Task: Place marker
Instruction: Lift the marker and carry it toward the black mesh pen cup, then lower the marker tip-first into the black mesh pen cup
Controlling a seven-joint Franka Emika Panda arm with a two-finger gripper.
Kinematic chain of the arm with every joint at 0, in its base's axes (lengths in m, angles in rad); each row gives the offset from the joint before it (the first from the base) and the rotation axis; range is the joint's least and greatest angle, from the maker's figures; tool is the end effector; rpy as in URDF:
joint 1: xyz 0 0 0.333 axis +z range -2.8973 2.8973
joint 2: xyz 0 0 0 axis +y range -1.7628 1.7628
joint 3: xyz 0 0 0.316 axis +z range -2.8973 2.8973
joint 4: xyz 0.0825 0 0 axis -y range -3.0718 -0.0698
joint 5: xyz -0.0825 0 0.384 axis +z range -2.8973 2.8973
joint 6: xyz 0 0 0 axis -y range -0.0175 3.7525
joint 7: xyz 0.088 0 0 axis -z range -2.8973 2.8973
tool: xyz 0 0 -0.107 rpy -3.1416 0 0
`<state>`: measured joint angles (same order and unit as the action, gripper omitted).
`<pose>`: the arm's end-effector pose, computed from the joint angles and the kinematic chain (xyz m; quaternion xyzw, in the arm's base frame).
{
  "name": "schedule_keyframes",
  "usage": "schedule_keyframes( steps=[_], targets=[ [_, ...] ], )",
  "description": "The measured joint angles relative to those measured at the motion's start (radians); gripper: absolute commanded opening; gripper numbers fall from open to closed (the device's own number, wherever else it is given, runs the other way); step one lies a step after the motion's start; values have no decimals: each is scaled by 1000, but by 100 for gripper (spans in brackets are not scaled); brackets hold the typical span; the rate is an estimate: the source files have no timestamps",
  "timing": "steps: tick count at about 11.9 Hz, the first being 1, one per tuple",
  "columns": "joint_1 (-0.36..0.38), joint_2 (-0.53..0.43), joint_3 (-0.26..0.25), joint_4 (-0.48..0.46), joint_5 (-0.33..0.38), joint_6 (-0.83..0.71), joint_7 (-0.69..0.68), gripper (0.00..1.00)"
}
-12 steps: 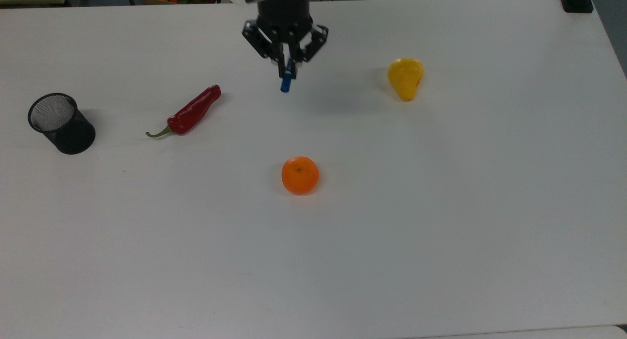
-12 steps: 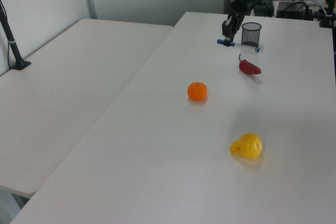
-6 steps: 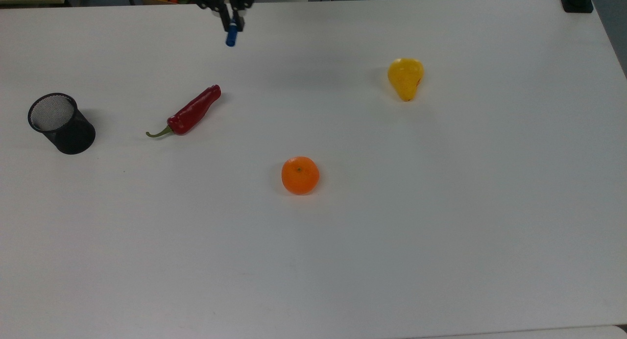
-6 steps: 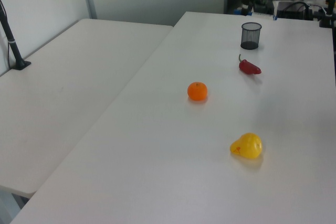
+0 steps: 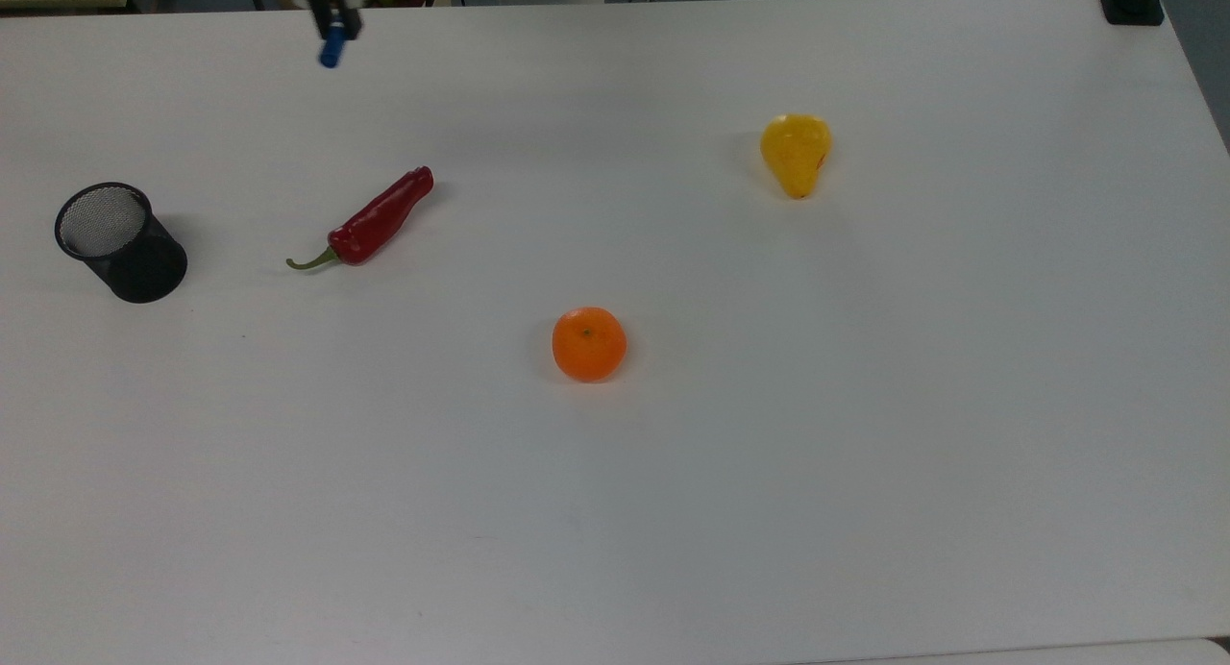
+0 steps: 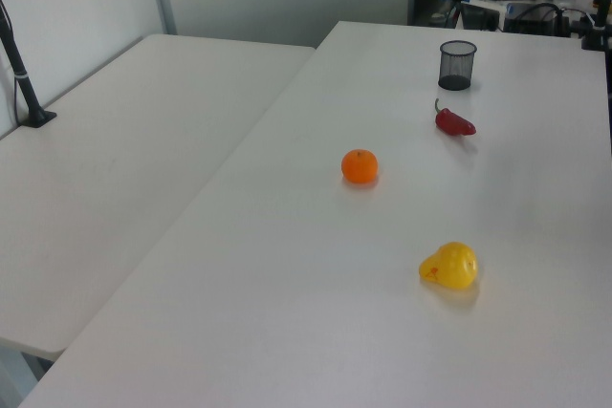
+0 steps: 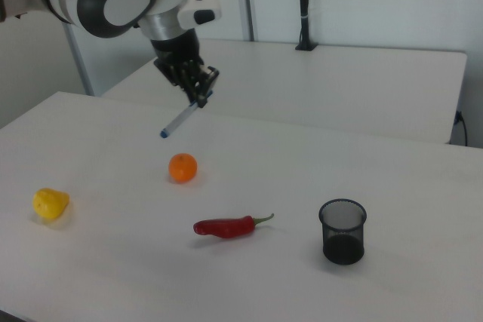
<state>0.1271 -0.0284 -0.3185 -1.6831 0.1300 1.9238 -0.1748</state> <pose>0.5675 -0.1033 0.6213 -0.9885 0.0229 -0.1432 0.0424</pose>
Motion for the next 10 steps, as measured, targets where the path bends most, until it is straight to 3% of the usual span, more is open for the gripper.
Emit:
schedule_keyframes(
  steps=[6, 10],
  targets=[
    [-60, 33, -55, -42, 0, 332, -21, 0],
    [-102, 143, -88, -82, 0, 599, -38, 0]
  ],
)
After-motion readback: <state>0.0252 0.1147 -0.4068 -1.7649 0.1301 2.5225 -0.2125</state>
